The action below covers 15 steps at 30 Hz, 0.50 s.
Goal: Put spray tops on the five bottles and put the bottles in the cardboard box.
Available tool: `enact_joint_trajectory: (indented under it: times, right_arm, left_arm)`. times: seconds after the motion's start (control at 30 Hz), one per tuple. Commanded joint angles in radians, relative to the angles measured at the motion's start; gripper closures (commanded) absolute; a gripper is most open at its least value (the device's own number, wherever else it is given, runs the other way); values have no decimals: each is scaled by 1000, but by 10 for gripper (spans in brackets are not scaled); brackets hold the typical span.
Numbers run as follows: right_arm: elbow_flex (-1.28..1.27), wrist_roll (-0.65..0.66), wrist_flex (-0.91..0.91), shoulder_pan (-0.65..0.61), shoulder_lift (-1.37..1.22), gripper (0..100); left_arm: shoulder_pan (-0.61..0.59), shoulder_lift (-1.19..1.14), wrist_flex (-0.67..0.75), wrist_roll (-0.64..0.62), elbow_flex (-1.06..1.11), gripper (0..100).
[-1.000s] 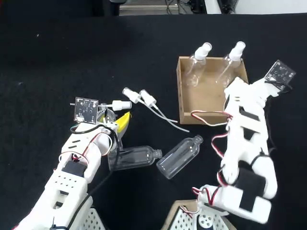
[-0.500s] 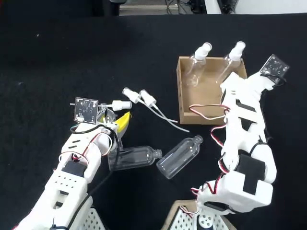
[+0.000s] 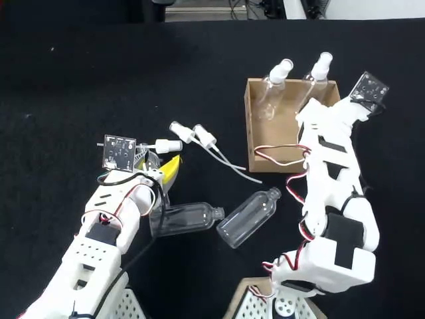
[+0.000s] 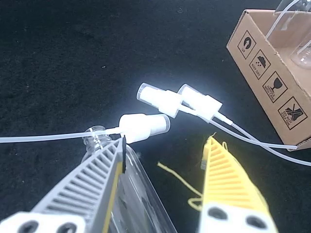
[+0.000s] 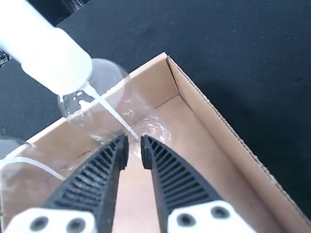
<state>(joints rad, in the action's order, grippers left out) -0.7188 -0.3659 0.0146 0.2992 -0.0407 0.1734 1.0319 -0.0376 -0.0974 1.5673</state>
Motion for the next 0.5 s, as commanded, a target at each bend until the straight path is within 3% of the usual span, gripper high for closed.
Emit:
enact_joint_trajectory:
  times: [0.0, 0.47]
  right_arm:
    - [59, -9, 2, -17, 7, 987]
    - [-51, -9, -3, -6, 127, 987]
  left_arm:
    - [5, 14, 25, -6, -15, 747]
    - [5, 14, 25, -6, -15, 747]
